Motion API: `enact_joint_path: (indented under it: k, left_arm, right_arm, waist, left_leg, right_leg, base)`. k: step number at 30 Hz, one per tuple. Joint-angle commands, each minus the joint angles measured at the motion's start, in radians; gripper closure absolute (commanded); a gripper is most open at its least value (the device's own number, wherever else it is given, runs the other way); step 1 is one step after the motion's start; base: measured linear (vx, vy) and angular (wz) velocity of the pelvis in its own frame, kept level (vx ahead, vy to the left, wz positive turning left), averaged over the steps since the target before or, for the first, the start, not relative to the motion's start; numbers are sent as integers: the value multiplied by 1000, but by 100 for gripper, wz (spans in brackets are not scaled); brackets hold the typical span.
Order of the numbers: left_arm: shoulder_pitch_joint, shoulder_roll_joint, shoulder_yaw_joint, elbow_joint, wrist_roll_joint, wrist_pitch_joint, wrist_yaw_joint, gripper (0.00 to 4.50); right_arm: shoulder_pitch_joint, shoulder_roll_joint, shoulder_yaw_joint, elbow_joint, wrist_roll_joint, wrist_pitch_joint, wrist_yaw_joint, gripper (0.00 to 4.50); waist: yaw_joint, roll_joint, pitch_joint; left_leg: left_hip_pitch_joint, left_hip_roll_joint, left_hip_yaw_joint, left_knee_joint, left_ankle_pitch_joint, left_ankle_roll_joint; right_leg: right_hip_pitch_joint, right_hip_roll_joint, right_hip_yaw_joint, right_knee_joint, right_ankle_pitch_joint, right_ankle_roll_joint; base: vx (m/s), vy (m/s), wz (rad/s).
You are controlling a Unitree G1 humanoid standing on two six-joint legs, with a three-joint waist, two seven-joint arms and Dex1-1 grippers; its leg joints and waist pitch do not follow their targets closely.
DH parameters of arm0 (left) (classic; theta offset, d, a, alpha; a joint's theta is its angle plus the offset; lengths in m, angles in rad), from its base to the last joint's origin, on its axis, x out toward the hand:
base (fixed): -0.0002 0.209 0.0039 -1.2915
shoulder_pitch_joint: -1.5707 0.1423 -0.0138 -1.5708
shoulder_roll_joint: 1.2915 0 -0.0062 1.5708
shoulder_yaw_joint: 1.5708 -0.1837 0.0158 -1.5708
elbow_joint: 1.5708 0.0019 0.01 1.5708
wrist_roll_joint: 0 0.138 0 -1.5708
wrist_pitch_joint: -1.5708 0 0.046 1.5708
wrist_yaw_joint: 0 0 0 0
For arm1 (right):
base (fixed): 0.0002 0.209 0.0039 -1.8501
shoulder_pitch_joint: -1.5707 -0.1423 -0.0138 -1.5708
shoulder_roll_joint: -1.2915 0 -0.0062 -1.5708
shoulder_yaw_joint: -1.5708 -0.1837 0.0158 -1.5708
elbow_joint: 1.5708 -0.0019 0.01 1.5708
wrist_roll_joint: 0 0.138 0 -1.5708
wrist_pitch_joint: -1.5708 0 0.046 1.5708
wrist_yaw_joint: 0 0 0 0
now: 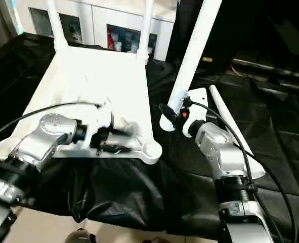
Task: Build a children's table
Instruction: Insert table leg to table base
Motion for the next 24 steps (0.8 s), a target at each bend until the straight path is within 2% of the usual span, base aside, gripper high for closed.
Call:
enact_joint_path:
  k: [1, 4, 8, 9, 17, 19, 21, 22, 23, 24]
  left_arm:
    - [-24, -5, -16, 19, 24, -25, 2, 277]
    - [-32, -6, -18, 45, 39, -38, 4, 314]
    - [-41, -12, -16, 78, 51, -55, -14, 334]
    - [-43, -15, -14, 87, 57, -57, -21, 351]
    - [-39, -13, -17, 95, 71, -54, -30, 404]
    - [-39, -13, -17, 98, 77, -56, -30, 413]
    - [-40, -13, -15, 102, 86, -55, -28, 441]
    - [-39, -13, -13, 103, 87, -53, -28, 446]
    - [-39, -13, -13, 103, 87, -53, -28, 446]
    - [-38, -12, -13, 105, 93, -56, -28, 447]
  right_arm:
    - [2, -11, -7, -27, -9, -13, 2, 259]
    - [3, -12, -7, -27, -11, -17, 5, 259]
    - [5, -12, -6, -28, -13, -21, 9, 259]
    - [6, -12, -5, -31, -13, -21, 10, 259]
    - [5, -12, 3, -37, -7, -11, 27, 259]
    - [3, -14, 8, -45, 2, 1, 45, 259]
    - [6, -22, 24, -68, 14, 22, 84, 259]
    - [9, -25, 31, -82, 23, 36, 101, 259]
    - [9, -25, 31, -82, 23, 36, 101, 259]
    - [12, -26, 34, -104, 45, 59, 124, 259]
  waist:
    - [-2, 27, -81]
    - [-1, 29, -80]
    - [-1, 32, -78]
    - [-1, 32, -78]
    - [-1, 31, -78]
    - [-1, 31, -77]
    - [-1, 31, -77]
    - [0, 31, -77]
    - [0, 25, -76]
    - [0, 27, -76]
  left_leg:
    - [19, 37, -11, -72, -209, -59]
    - [19, 38, -10, -71, -206, -52]
    - [21, 40, -11, -73, -226, -52]
    - [21, 39, -11, -73, -232, -52]
    - [21, 40, -10, -73, -228, -47]
    - [21, 40, -10, -73, -238, -45]
    - [22, 41, -12, -74, -241, -43]
    - [21, 41, -12, -74, -241, -42]
    - [21, 42, -12, -74, -240, -38]
    - [21, 41, -12, -74, -240, -38]
  right_leg:
    - [54, -85, 54, -70, -138, -178]
    - [53, -87, 54, -69, -138, -189]
    - [51, -89, 54, -75, -181, -185]
    - [51, -89, 54, -76, -187, -185]
    - [51, -90, 54, -74, -176, -193]
    - [50, -90, 54, -77, -197, -189]
    - [51, -90, 54, -78, -211, -181]
    - [51, -91, 54, -78, -211, -180]
    - [51, -92, 54, -78, -219, -178]
    - [50, -91, 54, -79, -225, -177]
  base:
    - [0, 0, 0]
    - [0, 0, 0]
    - [0, 0, 0]
    - [0, 0, 0]
    - [0, 0, 0]
    - [0, 0, 0]
    - [0, 0, 0]
    - [0, 0, 0]
    - [0, 0, 0]
    - [0, 0, 0]
